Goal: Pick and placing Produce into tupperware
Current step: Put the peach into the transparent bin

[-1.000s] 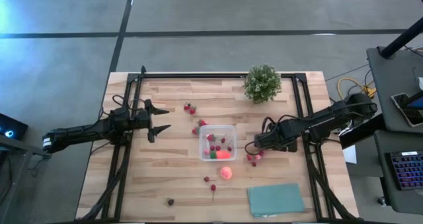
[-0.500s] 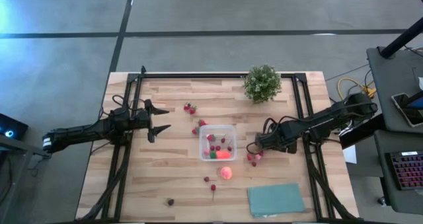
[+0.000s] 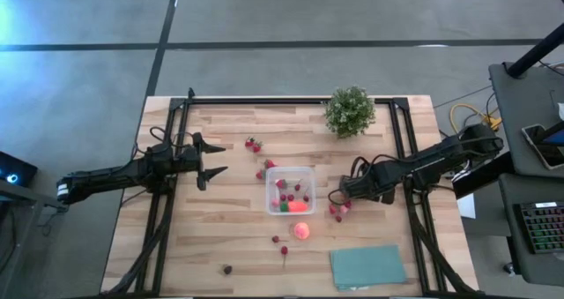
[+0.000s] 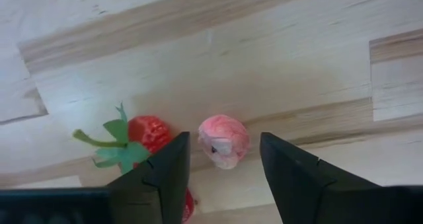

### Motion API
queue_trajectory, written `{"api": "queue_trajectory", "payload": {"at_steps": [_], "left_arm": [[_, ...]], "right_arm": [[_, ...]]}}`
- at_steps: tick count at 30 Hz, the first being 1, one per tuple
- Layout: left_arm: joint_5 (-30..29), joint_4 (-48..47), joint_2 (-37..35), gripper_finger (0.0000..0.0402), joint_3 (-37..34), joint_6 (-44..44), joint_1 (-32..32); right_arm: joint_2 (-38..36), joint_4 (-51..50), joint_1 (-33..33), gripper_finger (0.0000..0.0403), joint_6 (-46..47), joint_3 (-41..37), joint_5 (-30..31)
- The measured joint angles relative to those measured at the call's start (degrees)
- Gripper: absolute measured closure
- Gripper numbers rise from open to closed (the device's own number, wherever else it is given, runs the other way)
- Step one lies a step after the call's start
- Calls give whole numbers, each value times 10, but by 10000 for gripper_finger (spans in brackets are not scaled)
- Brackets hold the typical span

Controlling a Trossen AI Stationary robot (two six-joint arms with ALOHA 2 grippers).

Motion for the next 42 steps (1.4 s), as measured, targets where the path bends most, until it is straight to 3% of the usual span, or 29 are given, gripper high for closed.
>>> {"api": "queue_trajectory", "payload": {"at_steps": [15,32,42], "left_arm": [[0,0,0,119,0,0,0],[0,0,0,119,0,0,0],[0,0,0,119,0,0,0]], "right_arm": [[21,4,0,239,-7,-6,-1],[20,4,0,310,-6,-7,-1],[0,9,0,304,-72,59,7]]}}
